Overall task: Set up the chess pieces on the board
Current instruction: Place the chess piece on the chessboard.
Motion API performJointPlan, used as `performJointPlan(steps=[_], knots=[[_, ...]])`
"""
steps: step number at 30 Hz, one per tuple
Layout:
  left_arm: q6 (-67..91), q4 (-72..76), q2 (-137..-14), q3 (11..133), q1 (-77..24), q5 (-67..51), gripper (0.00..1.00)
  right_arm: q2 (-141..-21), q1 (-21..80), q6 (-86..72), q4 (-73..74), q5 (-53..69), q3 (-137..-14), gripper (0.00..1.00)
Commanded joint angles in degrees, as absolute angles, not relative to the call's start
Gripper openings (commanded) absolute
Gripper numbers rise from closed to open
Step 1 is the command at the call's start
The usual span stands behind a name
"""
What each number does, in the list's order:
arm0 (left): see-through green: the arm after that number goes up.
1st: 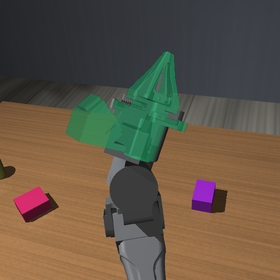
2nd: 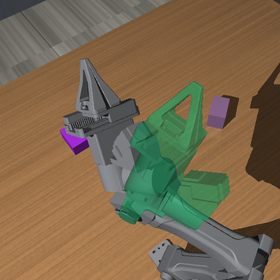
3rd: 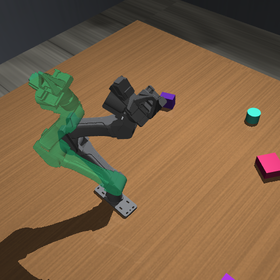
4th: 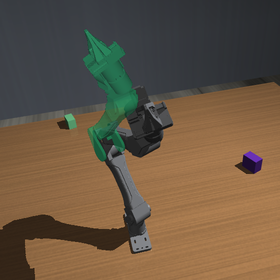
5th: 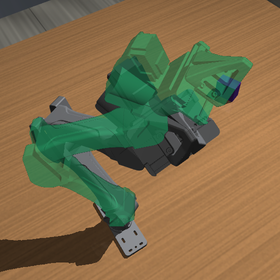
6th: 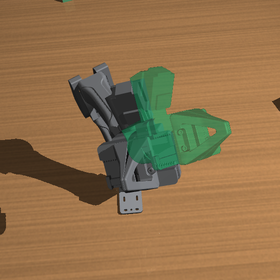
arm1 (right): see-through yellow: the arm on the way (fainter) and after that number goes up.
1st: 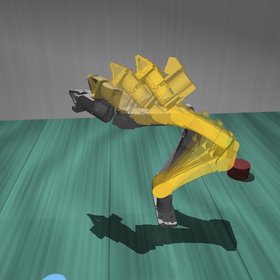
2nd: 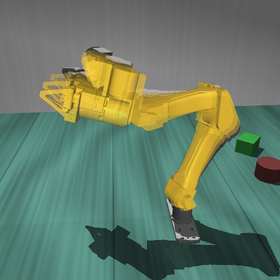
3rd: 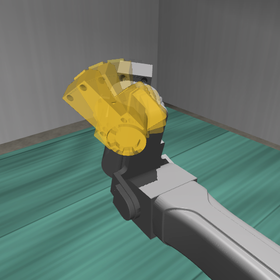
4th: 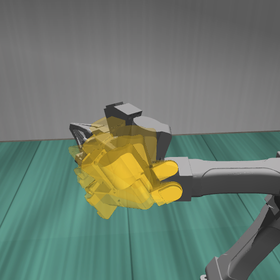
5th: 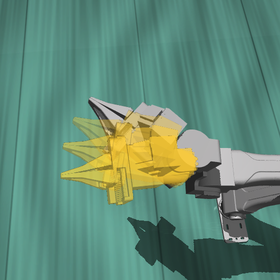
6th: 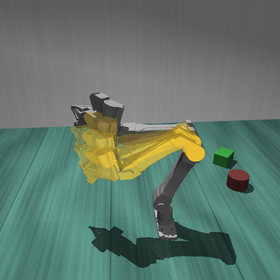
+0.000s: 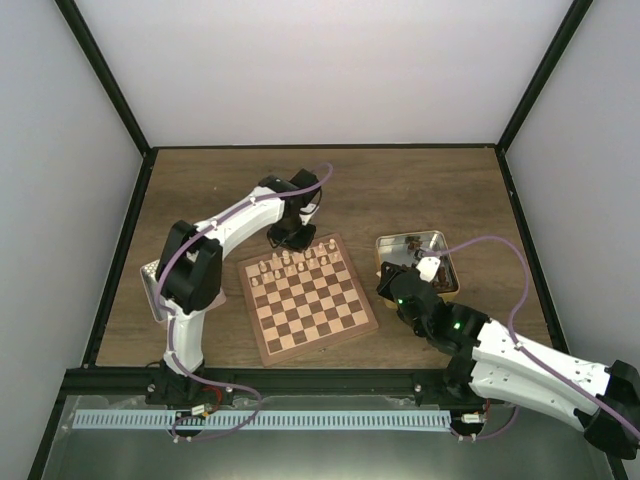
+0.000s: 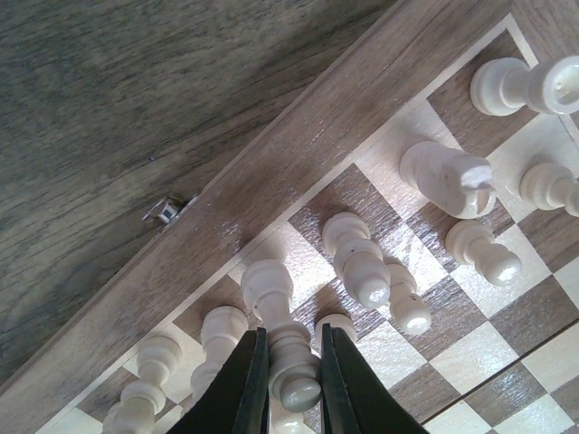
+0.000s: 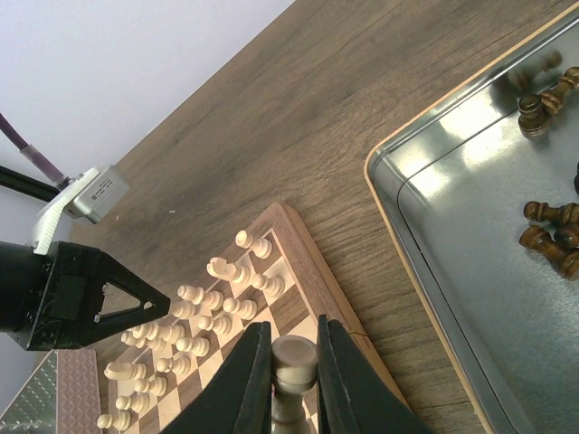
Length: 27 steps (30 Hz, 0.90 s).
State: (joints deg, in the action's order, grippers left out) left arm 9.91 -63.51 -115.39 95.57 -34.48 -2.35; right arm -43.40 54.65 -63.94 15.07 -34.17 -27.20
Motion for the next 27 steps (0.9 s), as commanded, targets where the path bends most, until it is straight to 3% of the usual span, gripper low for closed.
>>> performJointPlan(steps=[1, 16, 22, 27], knots=[[8.5, -64.1, -116.1, 96.3, -34.2, -4.5, 0.07, -43.2, 54.2, -64.5, 16.2, -36.9, -27.3, 0.01], [8.1, -62.8, -117.5, 94.8, -33.8, -4.0, 0.09, -44.9, 54.2, -64.3, 16.3, -36.5, -28.3, 0.01], [8.1, -63.1, -116.9, 94.8, -33.8, -2.9, 0.25, -45.1, 54.2, -64.4, 16.5, -36.5, -28.4, 0.01], [8.4, -63.6, -115.3, 96.7, -33.8, -2.9, 0.26, -45.9, 54.2, -64.2, 16.1, -35.9, -28.7, 0.01]])
